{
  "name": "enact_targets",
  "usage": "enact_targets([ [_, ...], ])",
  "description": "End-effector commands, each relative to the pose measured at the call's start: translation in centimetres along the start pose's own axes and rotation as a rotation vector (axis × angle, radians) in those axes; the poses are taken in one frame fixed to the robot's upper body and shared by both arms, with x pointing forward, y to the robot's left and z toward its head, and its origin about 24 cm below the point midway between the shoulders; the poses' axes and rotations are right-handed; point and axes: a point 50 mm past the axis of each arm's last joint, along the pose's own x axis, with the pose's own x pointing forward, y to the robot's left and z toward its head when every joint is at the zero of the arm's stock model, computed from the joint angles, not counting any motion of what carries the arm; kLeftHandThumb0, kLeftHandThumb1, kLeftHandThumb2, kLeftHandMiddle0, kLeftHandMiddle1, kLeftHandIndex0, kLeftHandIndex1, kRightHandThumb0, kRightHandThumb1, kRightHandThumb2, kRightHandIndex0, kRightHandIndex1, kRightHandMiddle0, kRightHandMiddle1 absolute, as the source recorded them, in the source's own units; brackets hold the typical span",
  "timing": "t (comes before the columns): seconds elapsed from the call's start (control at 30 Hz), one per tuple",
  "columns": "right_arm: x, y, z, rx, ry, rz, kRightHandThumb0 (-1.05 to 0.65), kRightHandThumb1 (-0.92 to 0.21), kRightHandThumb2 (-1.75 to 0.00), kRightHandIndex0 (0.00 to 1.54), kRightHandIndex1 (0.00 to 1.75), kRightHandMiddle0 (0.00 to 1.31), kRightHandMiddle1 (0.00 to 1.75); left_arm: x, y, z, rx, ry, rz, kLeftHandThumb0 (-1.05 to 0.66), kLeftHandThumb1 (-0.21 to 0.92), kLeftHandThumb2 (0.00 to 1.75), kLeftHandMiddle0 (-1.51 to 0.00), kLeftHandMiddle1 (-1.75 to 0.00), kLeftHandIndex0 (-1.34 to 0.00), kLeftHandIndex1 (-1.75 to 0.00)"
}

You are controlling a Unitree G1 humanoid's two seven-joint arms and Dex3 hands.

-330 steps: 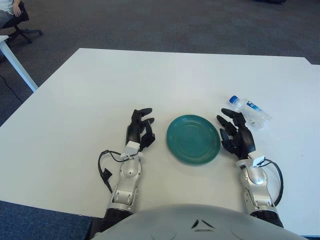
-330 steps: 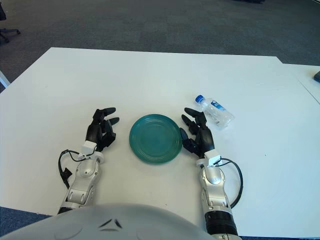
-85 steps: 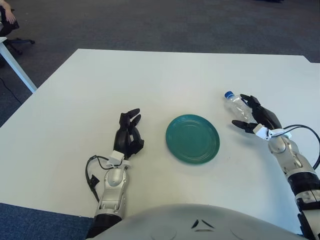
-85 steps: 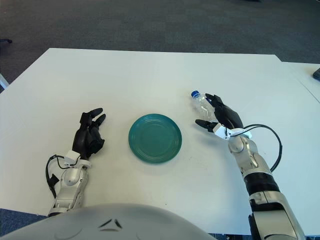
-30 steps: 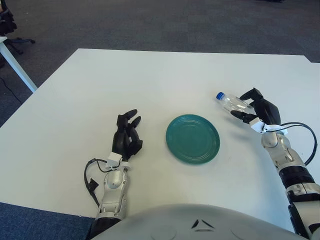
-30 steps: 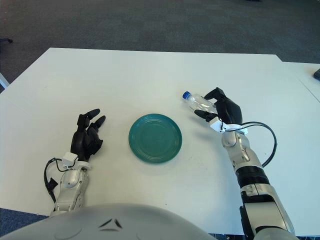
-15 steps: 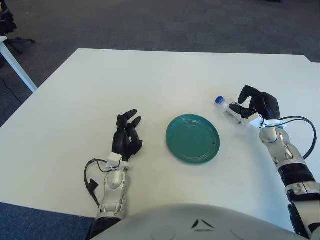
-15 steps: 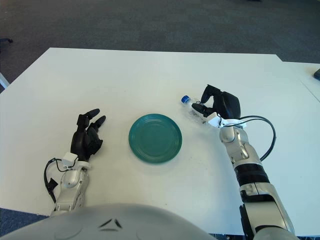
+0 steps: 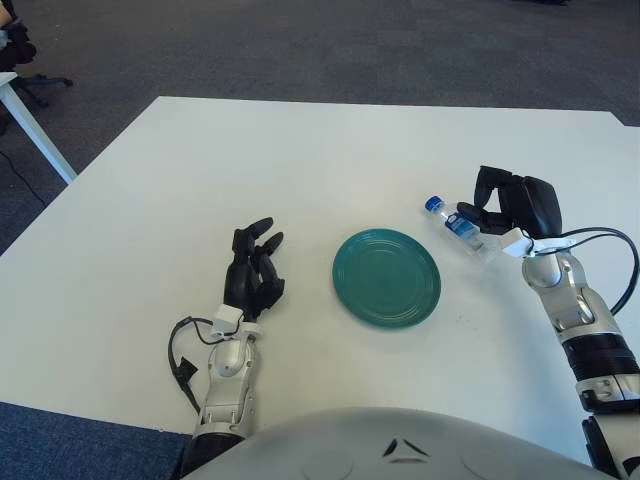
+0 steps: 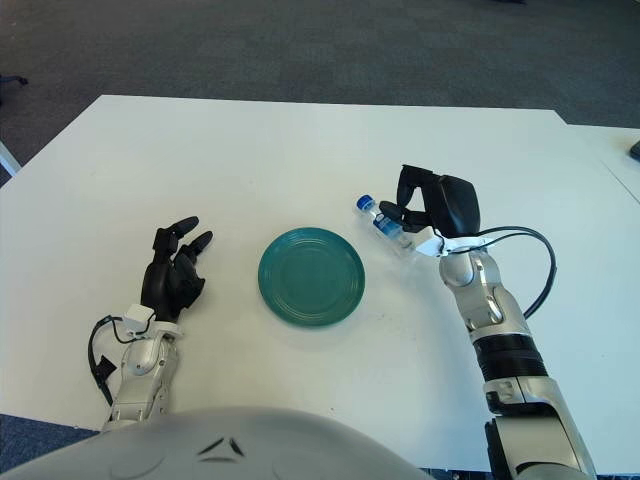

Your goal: Put the bottle into the plate.

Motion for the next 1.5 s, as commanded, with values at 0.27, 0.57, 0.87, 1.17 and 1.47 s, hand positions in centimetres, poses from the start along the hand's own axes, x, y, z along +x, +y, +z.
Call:
enact_targets([
  [0.27,0.4,-0.5,0.0,0.068,0.036,0.074,-0.47,-0.62,-0.92,1.07,1.75,0.81,1.75,-0.7,0.2,-1.4,0.011,0.087,0.005,-0.7,0.92,0.9,-0.41,-0.57,-0.03,-1.1],
  [0.57,0.4,-0.4,-0.4,0.013,0.129,0.194,-0.65,-0.88,-0.62,0.37,1.06,0.17,1.45,-0.6,0.1,-1.3,0.011,0.08,0.002,-0.72,0.92,0.9,-0.41,-0.58,-0.04,-1.1],
  [0.87,0.4,-0.3,-0.8,-0.128,0.18,0.291,-0.98,-0.92,-0.61,0.17,0.44,0.01,0.93,-0.8,0.0,-1.0,0.007,0.076,-0.005,-0.72,0.92,0.89,-0.4,-0.59,-0.04,-1.1],
  [1.17,0.4,-0.5,-0.4,-0.278,0.231,0.488,-1.05,-0.92,-0.7,0.02,0.06,0.0,0.32,-0.9,0.1,-0.8,0.004,0.074,-0.01,-0.73,0.92,0.88,-0.4,-0.59,-0.05,-1.09],
  [1.47,0.5,-0.3,-0.1,-0.348,0.248,0.624,-1.05,-0.92,-0.67,0.0,0.0,0.0,0.01,-0.9,0.2,-0.7,0.021,0.077,-0.016,-0.73,0.92,0.91,-0.38,-0.57,-0.04,-1.08],
])
